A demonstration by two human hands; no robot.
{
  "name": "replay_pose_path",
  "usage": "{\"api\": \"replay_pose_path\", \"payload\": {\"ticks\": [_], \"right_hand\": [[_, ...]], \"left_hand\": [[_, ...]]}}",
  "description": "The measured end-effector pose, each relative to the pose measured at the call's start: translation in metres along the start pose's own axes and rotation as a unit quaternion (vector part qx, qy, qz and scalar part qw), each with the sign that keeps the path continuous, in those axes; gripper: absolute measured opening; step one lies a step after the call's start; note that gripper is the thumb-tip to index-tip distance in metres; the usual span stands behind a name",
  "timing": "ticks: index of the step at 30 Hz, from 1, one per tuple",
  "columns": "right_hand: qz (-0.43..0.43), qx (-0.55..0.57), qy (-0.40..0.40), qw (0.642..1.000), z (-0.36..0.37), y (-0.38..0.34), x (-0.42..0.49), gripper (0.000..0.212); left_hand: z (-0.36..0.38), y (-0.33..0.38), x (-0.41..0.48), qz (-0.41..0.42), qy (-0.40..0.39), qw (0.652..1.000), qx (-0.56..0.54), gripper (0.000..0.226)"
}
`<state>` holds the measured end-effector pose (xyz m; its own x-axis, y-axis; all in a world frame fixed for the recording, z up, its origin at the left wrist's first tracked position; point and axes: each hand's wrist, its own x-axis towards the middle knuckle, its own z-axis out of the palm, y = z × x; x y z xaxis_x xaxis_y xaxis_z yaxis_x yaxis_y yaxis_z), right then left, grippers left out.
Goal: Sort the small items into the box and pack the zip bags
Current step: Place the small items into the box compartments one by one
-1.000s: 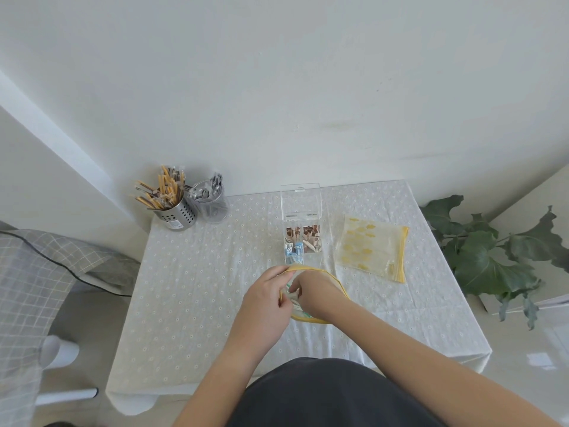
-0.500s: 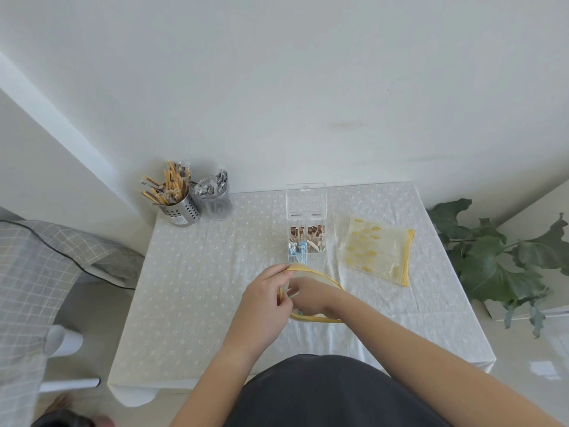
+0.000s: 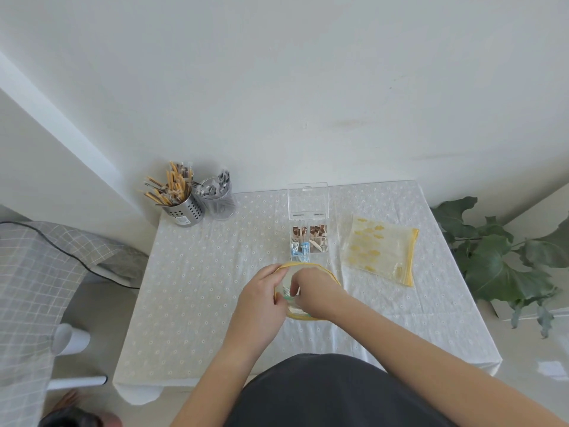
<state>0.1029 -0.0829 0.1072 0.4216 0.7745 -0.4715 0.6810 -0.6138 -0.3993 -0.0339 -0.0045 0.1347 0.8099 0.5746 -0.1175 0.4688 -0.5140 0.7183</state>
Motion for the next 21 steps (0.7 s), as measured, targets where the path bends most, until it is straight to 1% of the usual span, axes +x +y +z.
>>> {"api": "replay_pose_path", "payload": {"ticks": [2, 3, 5, 7, 8, 10, 12, 14, 16, 21], "right_hand": [[-0.018, -0.004, 0.014, 1.0, -0.017, -0.005, -0.012, 0.024], [-0.021, 0.014, 0.024, 0.999, -0.027, -0.006, -0.019, 0.021], [-0.018, 0.086, 0.052, 0.995, -0.049, -0.004, -0.033, 0.018], [-0.005, 0.169, 0.081, 0.982, -0.072, 0.003, -0.043, 0.018], [0.003, 0.214, 0.093, 0.972, -0.082, 0.009, -0.046, 0.017], [0.016, 0.319, 0.114, 0.941, -0.097, 0.023, -0.046, 0.015], [0.035, 0.386, 0.14, 0.911, -0.106, 0.04, -0.038, 0.014], [0.066, 0.395, 0.159, 0.902, -0.107, 0.056, -0.023, 0.013], [0.101, 0.369, 0.166, 0.909, -0.102, 0.071, -0.002, 0.013], [0.131, 0.228, 0.119, 0.957, -0.074, 0.093, 0.06, 0.018]], "left_hand": [[-0.002, -0.003, 0.0, -0.017, 0.003, 1.0, -0.001, 0.065], [-0.003, -0.004, 0.0, -0.025, 0.005, 1.0, 0.002, 0.065], [-0.004, -0.007, 0.001, -0.036, 0.01, 0.999, 0.003, 0.063], [-0.005, -0.012, 0.003, -0.049, 0.015, 0.999, 0.004, 0.063], [-0.007, -0.014, 0.003, -0.056, 0.019, 0.998, 0.006, 0.063], [-0.008, -0.019, 0.003, -0.073, 0.026, 0.997, 0.012, 0.063], [-0.011, -0.024, 0.004, -0.092, 0.032, 0.995, 0.016, 0.063], [-0.013, -0.027, 0.005, -0.104, 0.034, 0.994, 0.016, 0.062], [-0.015, -0.028, 0.005, -0.109, 0.034, 0.993, 0.013, 0.062], [-0.018, -0.032, 0.006, -0.118, 0.018, 0.993, 0.003, 0.062]]}}
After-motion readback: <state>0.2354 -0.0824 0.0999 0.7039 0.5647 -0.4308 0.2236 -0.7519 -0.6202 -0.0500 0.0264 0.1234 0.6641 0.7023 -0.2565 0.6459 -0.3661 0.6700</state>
